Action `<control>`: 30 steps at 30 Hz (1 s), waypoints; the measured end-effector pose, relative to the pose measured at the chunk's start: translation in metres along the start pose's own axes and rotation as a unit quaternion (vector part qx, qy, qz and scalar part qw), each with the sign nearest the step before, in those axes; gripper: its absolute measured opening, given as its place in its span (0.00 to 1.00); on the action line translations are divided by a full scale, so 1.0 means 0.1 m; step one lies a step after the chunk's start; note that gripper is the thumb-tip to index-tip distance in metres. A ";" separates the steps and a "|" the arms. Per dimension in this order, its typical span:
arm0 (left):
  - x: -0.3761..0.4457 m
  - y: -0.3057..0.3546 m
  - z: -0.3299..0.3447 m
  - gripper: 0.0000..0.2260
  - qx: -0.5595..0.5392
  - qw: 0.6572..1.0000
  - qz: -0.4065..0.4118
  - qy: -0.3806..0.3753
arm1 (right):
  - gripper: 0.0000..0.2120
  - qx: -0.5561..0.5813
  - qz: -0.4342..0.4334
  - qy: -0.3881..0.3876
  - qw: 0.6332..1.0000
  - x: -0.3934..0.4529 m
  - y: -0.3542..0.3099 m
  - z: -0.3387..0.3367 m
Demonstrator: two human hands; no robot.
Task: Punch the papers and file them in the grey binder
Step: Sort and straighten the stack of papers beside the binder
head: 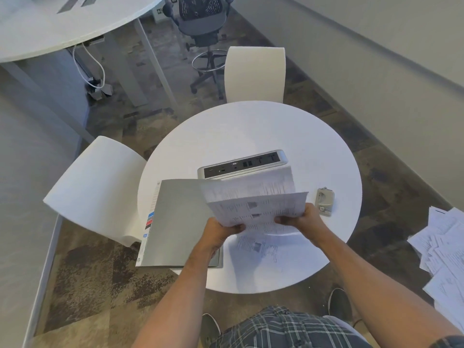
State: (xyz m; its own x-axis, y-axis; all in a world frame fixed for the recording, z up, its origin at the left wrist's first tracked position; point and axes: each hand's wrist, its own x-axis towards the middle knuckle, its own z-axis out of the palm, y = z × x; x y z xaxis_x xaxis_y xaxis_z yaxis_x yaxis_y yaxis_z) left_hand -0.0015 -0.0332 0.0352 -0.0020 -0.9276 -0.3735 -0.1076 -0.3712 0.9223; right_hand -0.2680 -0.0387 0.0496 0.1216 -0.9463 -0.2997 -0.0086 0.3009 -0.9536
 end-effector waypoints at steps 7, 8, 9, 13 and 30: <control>-0.05 -0.09 0.04 0.14 -0.016 1.000 0.010 -0.005 | 0.12 0.008 0.006 0.012 1.000 -0.03 0.18 -0.06; -0.04 -0.08 0.05 0.13 -0.018 1.000 0.012 -0.003 | 0.11 0.011 0.001 0.019 1.000 -0.02 0.17 -0.05; -0.03 -0.07 0.06 0.11 -0.020 1.000 0.008 0.000 | 0.09 0.012 -0.001 0.031 0.999 -0.01 0.16 -0.04; 0.02 -0.06 0.10 0.11 0.031 0.999 -0.011 0.002 | 0.06 0.013 0.010 0.080 0.997 0.01 0.20 -0.06; 0.03 -0.55 0.30 0.18 0.424 0.901 -0.095 0.003 | 0.16 -0.406 0.138 0.127 0.894 -0.18 0.78 -0.44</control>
State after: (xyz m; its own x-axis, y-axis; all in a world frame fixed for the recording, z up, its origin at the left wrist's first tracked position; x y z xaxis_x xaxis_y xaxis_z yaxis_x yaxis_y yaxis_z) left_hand -0.0257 -0.0140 -0.0192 0.1006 -0.8521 -0.5136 -0.8261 -0.3592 0.4341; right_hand -0.3146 -0.0034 -0.0211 -0.2257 -0.8762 -0.4258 -0.7341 0.4403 -0.5169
